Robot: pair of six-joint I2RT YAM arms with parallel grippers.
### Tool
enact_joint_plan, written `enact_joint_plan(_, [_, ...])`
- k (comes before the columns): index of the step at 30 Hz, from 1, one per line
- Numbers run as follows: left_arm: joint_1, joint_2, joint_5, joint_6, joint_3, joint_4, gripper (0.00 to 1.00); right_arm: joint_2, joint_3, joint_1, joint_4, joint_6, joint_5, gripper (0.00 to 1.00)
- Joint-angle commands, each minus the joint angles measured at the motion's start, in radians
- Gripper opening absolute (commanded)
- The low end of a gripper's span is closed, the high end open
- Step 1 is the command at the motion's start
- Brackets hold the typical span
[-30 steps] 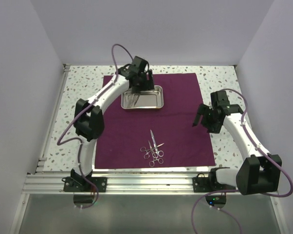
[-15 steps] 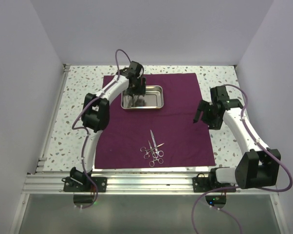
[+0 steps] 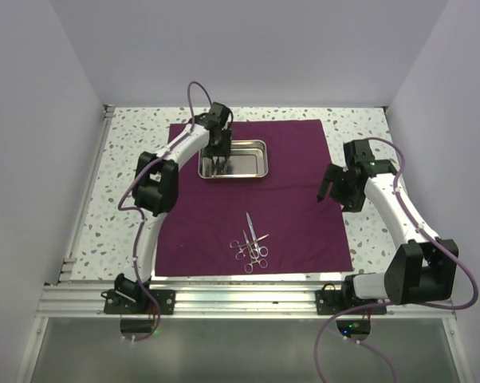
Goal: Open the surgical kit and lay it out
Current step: Pick up the medical item from the container.
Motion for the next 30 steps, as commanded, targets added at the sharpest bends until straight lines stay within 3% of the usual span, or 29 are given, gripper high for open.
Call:
enact_joint_plan(1, [0.013,-0.013,-0.019,0.03,-0.003,0.045,0.52,-0.003,0.042,-0.004,-0.02,-0.011,0.01,0.81])
enact_joint_plan(12, [0.019,0.027,0.002,0.029,-0.024,0.061,0.0,-0.003,0.062,-0.005,-0.037,0.003,0.009,0.81])
enact_joint_plan(17, [0.023,0.025,-0.022,0.017,0.031,0.03,0.0,0.01,0.075,-0.005,-0.037,0.005,0.006,0.81])
enact_joint_plan(23, [0.023,-0.012,-0.03,0.0,0.212,-0.01,0.0,0.019,0.088,-0.005,-0.015,0.006,-0.002,0.81])
enact_joint_plan(30, [0.034,-0.099,-0.008,-0.028,0.234,-0.001,0.0,0.02,0.112,-0.005,-0.015,-0.009,-0.002,0.81])
